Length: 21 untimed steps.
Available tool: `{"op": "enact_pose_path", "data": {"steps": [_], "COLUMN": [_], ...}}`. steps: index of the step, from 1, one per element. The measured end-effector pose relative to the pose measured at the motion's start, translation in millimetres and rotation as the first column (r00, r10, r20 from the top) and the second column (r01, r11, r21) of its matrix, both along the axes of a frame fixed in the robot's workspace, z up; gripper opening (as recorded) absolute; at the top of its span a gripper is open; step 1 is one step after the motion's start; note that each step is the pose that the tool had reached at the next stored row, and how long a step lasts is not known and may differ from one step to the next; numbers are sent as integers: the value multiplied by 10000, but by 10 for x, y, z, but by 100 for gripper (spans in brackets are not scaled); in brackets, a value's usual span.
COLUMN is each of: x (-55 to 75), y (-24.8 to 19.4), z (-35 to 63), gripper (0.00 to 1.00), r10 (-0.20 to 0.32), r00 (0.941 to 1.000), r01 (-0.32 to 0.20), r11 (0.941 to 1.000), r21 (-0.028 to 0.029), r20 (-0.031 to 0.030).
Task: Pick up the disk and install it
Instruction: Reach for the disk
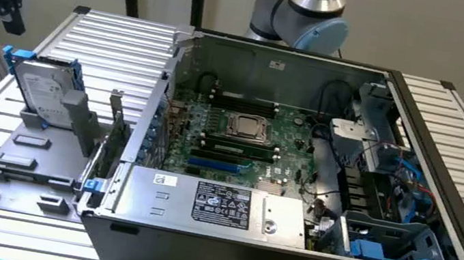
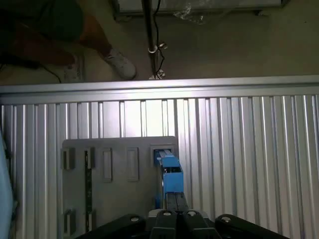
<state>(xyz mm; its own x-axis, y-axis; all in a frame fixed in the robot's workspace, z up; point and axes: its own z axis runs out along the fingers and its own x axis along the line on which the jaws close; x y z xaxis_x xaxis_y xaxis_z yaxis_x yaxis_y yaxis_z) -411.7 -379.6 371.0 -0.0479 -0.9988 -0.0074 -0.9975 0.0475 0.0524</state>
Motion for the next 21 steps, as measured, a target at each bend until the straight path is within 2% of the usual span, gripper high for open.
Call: {"op": "enact_pose_path", "data": {"steps": [13, 14, 16, 17, 19, 20, 21], "x": [0, 0, -1, -1, 0, 0, 0], "y": [6, 6, 6, 7, 7, 7, 7], "z": [0, 0, 0, 0, 0, 0, -1], "gripper": [11, 12, 24, 24, 36, 36, 42], "r10": [0, 1, 1, 0, 0, 0, 2], "r00": [10000, 10000, 10000, 10000, 10000, 10000, 10000], "r01": [0, -1, -1, 0, 0, 0, -2], "r11": [10000, 10000, 10000, 10000, 10000, 10000, 10000], "r21": [1, 0, 0, 0, 0, 0, 0], "r20": [1, 0, 0, 0, 0, 0, -1]}}
